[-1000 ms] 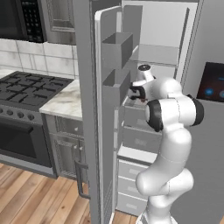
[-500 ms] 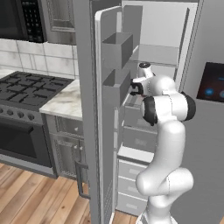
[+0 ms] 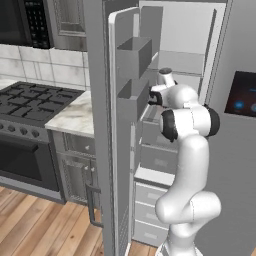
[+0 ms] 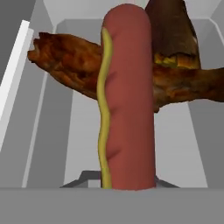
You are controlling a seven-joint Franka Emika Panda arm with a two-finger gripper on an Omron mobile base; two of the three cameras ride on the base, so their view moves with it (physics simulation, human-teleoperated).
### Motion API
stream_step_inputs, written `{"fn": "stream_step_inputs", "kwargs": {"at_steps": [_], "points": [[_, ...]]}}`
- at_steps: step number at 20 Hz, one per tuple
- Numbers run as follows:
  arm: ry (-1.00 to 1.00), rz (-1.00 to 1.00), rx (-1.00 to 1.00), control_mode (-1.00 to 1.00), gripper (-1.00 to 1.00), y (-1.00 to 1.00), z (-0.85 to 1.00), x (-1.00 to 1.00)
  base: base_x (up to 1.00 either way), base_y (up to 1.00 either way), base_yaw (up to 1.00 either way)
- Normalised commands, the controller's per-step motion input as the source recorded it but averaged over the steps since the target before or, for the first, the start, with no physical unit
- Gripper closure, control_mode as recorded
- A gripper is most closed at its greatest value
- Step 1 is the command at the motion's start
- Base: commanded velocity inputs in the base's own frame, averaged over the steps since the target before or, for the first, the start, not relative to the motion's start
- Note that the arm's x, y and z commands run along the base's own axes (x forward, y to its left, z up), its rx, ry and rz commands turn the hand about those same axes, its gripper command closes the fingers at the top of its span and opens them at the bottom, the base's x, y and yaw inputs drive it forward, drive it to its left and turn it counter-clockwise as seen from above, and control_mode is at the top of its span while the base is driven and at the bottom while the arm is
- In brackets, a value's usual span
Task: Store the hot dog in the freezer for long-term storage. Close the freezer door after placing the cooked food.
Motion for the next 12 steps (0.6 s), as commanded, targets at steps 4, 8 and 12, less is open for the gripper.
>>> {"fn": "stream_step_inputs", "kwargs": {"at_steps": [4, 8, 12], "points": [[0.0, 0.0, 0.0, -1.0, -1.0, 0.0, -0.01, 0.0, 0.0, 0.0, 0.0], [0.0, 0.0, 0.0, -1.0, -1.0, 0.0, 0.0, 0.0, 0.0, 0.0, 0.0], [-0.02, -0.03, 0.0, -1.0, -1.0, 0.0, 0.0, -0.27, 0.0, 0.0, 0.0]]}}
